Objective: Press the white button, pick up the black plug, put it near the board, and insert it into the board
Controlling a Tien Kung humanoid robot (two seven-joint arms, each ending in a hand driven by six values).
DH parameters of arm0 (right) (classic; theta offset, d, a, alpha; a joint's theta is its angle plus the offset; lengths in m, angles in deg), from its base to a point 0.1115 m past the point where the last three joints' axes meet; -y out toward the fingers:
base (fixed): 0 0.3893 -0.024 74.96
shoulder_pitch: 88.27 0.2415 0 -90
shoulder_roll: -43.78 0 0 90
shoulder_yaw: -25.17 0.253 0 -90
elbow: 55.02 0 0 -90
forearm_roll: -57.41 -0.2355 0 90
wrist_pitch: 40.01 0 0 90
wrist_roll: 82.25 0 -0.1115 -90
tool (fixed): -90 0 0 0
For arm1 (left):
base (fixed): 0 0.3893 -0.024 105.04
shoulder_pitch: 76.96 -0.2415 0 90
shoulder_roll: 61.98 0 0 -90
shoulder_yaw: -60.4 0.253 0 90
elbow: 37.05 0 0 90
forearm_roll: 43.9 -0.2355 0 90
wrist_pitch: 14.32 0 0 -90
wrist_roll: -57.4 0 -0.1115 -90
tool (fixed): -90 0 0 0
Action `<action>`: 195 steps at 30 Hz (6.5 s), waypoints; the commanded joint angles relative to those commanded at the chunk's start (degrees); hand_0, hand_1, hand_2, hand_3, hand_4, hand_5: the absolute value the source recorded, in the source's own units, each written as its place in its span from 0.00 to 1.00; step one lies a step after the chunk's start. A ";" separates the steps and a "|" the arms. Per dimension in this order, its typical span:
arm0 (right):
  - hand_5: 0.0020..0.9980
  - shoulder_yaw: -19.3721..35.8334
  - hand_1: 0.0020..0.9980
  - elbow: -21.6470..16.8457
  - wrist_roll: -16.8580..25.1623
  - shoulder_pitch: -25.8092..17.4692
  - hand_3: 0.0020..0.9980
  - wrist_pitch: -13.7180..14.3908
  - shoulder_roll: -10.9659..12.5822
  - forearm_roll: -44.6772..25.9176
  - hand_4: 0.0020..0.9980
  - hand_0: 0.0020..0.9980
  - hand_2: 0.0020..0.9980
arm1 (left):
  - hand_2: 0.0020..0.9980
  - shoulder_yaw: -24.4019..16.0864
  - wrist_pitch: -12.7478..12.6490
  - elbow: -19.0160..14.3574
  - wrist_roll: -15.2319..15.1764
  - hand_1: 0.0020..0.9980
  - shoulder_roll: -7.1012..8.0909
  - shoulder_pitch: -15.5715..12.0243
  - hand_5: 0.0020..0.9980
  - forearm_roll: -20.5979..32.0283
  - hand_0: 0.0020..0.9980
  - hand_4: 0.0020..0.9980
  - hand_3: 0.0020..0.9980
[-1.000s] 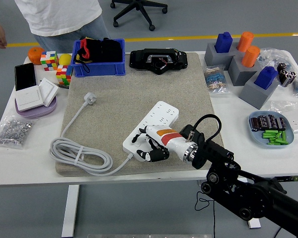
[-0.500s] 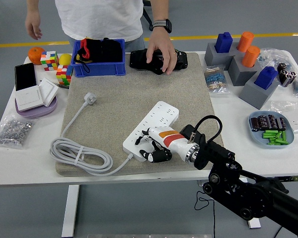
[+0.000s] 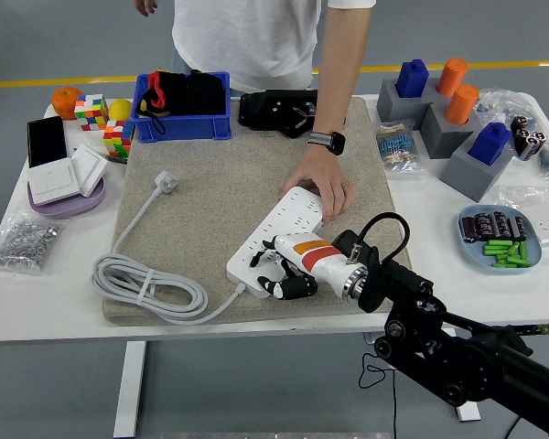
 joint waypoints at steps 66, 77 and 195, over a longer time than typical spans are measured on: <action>0.46 27.34 0.78 -12.36 -1.51 -21.79 0.80 12.53 6.41 -0.49 1.00 0.83 0.74 | 0.61 -0.13 -0.32 0.00 -0.20 0.64 -0.13 -0.02 0.17 0.48 0.69 0.56 0.63; 0.44 26.86 0.74 -8.01 0.34 -22.45 0.76 14.95 5.20 -1.38 1.00 0.80 0.69 | 0.61 -0.25 -0.36 0.00 -0.25 0.64 -0.19 0.17 0.17 0.36 0.69 0.56 0.63; 0.00 10.49 0.32 10.68 8.69 -2.85 0.45 21.49 -2.80 -16.48 0.84 0.31 0.35 | 0.61 0.56 0.35 0.00 0.12 0.64 0.14 0.60 0.16 -0.13 0.69 0.56 0.63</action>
